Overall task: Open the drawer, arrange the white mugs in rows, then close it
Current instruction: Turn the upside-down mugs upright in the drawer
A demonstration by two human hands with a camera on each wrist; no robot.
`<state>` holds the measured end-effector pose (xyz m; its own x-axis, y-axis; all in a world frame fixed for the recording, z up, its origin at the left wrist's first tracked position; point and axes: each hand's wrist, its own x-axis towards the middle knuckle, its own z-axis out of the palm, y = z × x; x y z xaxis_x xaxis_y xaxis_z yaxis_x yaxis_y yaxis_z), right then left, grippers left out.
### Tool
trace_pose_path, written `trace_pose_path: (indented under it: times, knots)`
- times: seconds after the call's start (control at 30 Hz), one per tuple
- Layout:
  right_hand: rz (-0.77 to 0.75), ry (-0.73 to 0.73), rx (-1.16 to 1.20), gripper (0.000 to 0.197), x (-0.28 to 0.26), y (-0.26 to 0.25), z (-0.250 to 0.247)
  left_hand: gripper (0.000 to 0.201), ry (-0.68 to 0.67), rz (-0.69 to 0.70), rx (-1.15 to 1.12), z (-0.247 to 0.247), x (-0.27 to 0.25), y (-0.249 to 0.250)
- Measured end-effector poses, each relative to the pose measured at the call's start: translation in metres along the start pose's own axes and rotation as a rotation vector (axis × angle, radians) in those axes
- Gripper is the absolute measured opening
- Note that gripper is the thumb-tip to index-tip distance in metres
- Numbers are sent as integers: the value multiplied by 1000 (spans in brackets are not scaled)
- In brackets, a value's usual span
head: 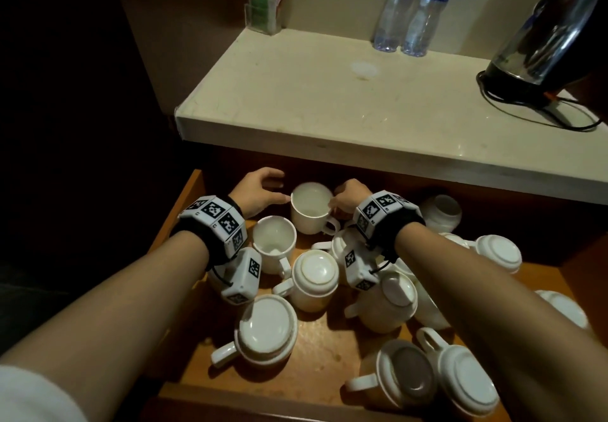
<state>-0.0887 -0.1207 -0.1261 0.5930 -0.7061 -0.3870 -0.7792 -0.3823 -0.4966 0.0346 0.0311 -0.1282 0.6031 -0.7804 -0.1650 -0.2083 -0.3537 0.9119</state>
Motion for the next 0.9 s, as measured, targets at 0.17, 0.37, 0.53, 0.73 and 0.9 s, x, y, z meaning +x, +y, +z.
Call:
trace_pose_path:
  times: [0.17, 0.37, 0.53, 0.73, 0.9]
  knots:
    - [5, -37, 53, 29, 1, 3, 2, 46, -25, 2, -29, 2, -4, 3]
    - [-33, -75, 133, 28, -14, 17, -16, 39, -57, 47, -6, 16, -5, 15]
    - [-106, -228, -53, 55, -43, 30, -32, 40, -89, 48, -7, 36, -6, 29]
    - [-167, -282, -430, 72, -65, 36, -18, 33, -138, 64, 44, 62, -11, 31]
    - [-236, -226, -503, 75, -68, 42, -5, 30, -74, 55, -20, 76, -16, 22]
